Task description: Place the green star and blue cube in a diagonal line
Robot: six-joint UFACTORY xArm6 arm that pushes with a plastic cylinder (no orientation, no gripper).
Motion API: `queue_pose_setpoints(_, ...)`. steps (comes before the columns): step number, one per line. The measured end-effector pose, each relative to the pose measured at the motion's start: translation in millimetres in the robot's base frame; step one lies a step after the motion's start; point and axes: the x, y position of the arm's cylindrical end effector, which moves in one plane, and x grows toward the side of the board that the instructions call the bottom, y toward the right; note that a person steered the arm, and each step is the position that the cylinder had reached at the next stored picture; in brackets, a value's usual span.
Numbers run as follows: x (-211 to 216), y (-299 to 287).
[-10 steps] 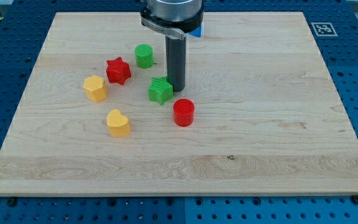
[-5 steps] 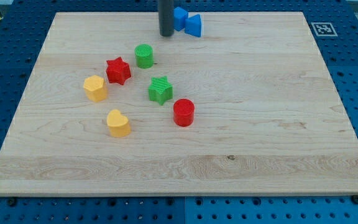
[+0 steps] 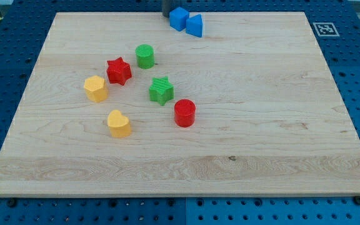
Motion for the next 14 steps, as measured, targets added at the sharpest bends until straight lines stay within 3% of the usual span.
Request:
queue_pose_setpoints(4, 57, 19)
queue_pose_setpoints(7, 34, 37)
queue_pose_setpoints(9, 67, 66)
queue_pose_setpoints(12, 105, 41)
queue_pose_setpoints(14, 105, -10)
